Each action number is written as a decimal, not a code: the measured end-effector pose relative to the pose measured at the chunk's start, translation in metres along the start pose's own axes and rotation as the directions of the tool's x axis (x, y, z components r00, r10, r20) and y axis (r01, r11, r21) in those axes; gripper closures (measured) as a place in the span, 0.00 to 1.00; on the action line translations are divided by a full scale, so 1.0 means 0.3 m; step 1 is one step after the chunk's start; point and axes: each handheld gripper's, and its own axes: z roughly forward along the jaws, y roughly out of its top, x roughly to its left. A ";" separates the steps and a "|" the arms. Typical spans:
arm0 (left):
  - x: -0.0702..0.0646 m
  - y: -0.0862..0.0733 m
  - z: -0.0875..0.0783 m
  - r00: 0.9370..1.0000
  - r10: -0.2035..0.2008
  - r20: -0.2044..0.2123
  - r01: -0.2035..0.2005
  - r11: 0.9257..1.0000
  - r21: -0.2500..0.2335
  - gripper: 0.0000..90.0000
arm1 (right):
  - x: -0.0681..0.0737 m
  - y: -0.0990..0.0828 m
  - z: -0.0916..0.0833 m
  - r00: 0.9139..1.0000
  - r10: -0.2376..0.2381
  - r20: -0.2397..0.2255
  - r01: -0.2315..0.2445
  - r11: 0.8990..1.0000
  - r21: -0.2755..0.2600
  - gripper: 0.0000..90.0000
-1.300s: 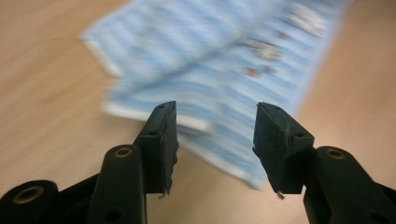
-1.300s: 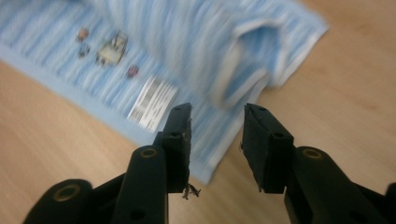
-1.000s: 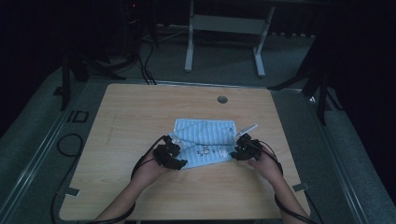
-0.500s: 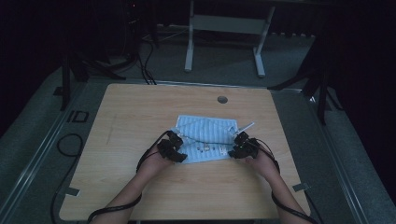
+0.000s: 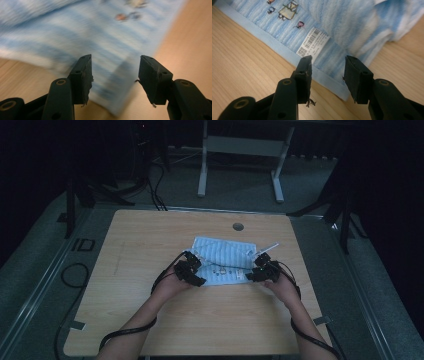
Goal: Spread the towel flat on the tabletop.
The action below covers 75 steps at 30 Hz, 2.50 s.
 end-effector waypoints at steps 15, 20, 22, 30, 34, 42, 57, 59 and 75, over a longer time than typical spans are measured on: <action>0.036 -0.030 0.057 0.999 0.013 -0.033 -0.013 1.000 -0.011 0.50 | -0.003 -0.025 0.060 0.998 -0.008 0.065 0.003 0.997 0.072 0.64; 0.052 -0.010 0.064 0.999 -0.013 -0.052 0.012 1.000 -0.023 0.69 | -0.007 -0.016 0.064 0.996 -0.009 0.087 0.004 0.998 0.062 0.87; 0.048 0.000 0.065 0.999 0.000 -0.050 -0.001 1.000 -0.006 0.87 | -0.007 -0.011 0.065 0.995 -0.022 0.095 0.016 0.998 0.066 0.92; 0.034 0.019 -0.033 0.999 -0.021 -0.034 0.020 0.999 -0.033 0.94 | 0.021 0.006 -0.009 0.996 -0.047 0.079 0.045 0.999 0.019 0.94; -0.025 0.017 -0.156 0.999 0.017 -0.042 -0.020 0.997 -0.075 0.94 | 0.063 0.002 -0.115 0.993 -0.089 0.075 0.092 0.995 -0.040 0.94; -0.204 -0.105 -0.341 0.990 0.112 0.082 -0.099 0.985 -0.145 0.94 | 0.253 -0.220 -0.324 0.986 -0.165 0.007 0.164 0.978 -0.128 0.93; -0.431 -0.330 -0.327 0.900 0.178 0.399 -0.172 0.984 -0.051 0.77 | 0.445 -0.542 -0.449 0.985 -0.138 -0.100 0.127 0.986 -0.105 0.76; -0.399 -0.321 -0.329 0.910 0.147 0.389 -0.134 0.989 -0.061 0.75 | 0.416 -0.523 -0.461 0.989 -0.126 -0.075 0.116 0.985 -0.126 0.75; -0.249 -0.201 -0.162 0.966 0.105 0.237 -0.105 0.994 -0.013 0.68 | 0.146 -0.241 -0.186 0.997 -0.058 0.059 0.063 0.993 -0.102 0.95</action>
